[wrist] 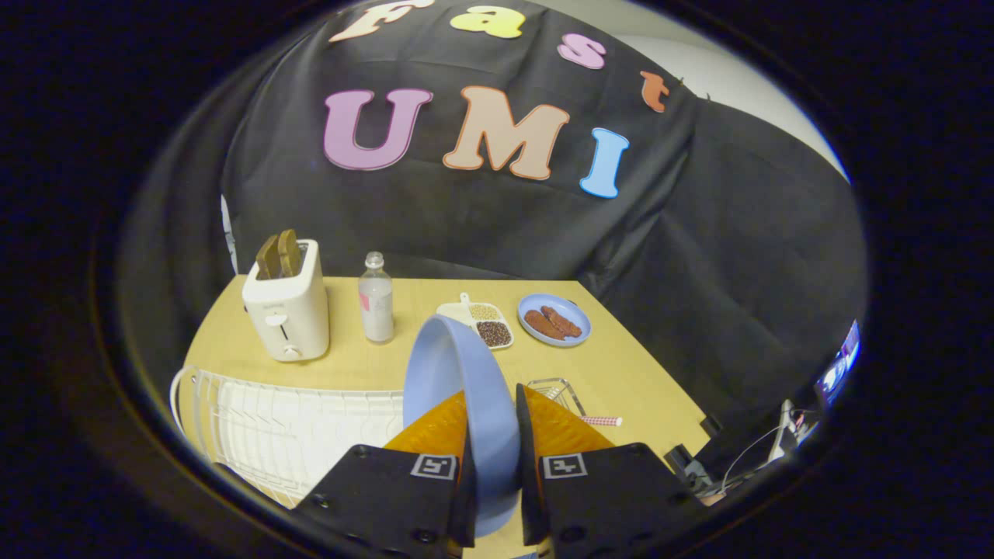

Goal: Take the plate from the dish rack, then take the spoon from the basket and place it into the plate.

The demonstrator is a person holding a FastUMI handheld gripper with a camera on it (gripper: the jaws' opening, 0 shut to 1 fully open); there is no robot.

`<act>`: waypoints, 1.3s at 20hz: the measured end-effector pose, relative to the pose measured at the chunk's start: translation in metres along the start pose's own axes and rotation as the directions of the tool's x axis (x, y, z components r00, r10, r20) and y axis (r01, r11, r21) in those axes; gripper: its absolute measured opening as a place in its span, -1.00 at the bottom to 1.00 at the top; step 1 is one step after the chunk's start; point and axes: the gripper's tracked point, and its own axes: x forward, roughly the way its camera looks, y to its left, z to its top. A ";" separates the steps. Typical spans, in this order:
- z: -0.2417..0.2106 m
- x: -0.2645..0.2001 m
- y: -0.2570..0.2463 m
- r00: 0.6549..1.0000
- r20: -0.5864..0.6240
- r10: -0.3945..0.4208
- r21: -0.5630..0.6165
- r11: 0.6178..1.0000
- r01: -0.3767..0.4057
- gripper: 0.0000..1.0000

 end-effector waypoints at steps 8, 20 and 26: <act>-0.002 -0.021 -0.121 0.967 0.046 0.252 0.456 0.856 -0.245 -0.48; -0.200 0.038 -0.236 0.911 0.009 0.413 0.742 0.608 -0.283 -0.48; -0.253 0.074 -0.215 0.889 -0.022 0.458 0.780 0.564 -0.272 -0.48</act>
